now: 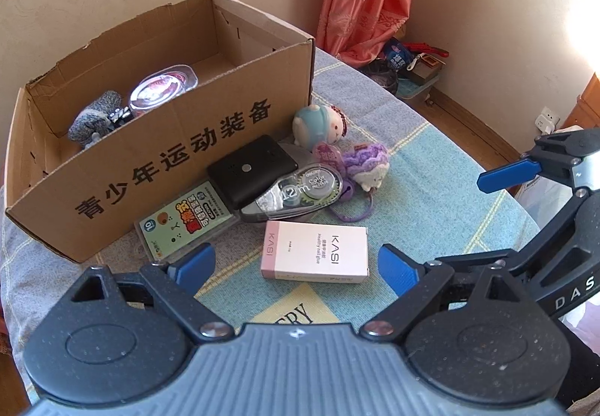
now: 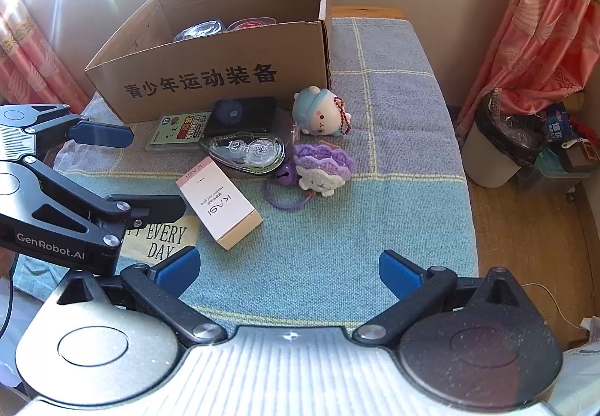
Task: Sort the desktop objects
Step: 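Move both open tools back toward the remaining objects on the towel, then grasp the pink KASI box with left tool while right tool grasps the purple crocheted keychain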
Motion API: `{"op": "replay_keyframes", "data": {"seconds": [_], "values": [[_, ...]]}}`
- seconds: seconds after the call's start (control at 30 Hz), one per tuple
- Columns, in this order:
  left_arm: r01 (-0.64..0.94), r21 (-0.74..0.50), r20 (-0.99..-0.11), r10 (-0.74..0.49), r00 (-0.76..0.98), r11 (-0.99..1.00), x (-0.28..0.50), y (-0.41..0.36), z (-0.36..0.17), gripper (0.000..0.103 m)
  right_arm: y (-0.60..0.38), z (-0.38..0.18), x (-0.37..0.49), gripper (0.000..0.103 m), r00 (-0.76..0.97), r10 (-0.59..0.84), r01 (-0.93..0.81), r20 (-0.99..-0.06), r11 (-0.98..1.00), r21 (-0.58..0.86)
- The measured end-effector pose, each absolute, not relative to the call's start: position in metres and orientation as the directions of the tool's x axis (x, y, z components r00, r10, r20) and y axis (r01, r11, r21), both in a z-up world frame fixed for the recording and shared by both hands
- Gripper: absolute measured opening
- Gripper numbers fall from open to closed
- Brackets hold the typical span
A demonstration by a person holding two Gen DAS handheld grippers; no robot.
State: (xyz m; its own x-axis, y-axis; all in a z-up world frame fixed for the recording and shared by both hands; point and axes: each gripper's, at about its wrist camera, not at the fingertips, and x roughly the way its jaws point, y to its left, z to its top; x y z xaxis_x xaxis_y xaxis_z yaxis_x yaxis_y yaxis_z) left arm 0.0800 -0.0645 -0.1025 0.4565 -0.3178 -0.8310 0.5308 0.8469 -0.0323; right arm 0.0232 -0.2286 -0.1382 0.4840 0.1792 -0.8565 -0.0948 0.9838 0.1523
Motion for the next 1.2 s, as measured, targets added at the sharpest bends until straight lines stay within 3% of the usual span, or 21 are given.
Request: {"op": "replay_keyframes", "data": {"seconds": [1.03,1.2], "values": [[0.511,-0.112,-0.877,-0.327,0.353,0.852,0.109,-0.080,-0.158,0.093,-0.251,-0.163,0.045,0.103,0.499,0.219,-0.124,-0.839,0.976,0.181],[0.502,-0.113,-0.875,-0.325,0.358,0.857,0.112,-0.079,-0.156,0.089,-0.253,-0.165,0.053,0.103,0.512,0.216,-0.133,-0.831,0.976,0.171]]}}
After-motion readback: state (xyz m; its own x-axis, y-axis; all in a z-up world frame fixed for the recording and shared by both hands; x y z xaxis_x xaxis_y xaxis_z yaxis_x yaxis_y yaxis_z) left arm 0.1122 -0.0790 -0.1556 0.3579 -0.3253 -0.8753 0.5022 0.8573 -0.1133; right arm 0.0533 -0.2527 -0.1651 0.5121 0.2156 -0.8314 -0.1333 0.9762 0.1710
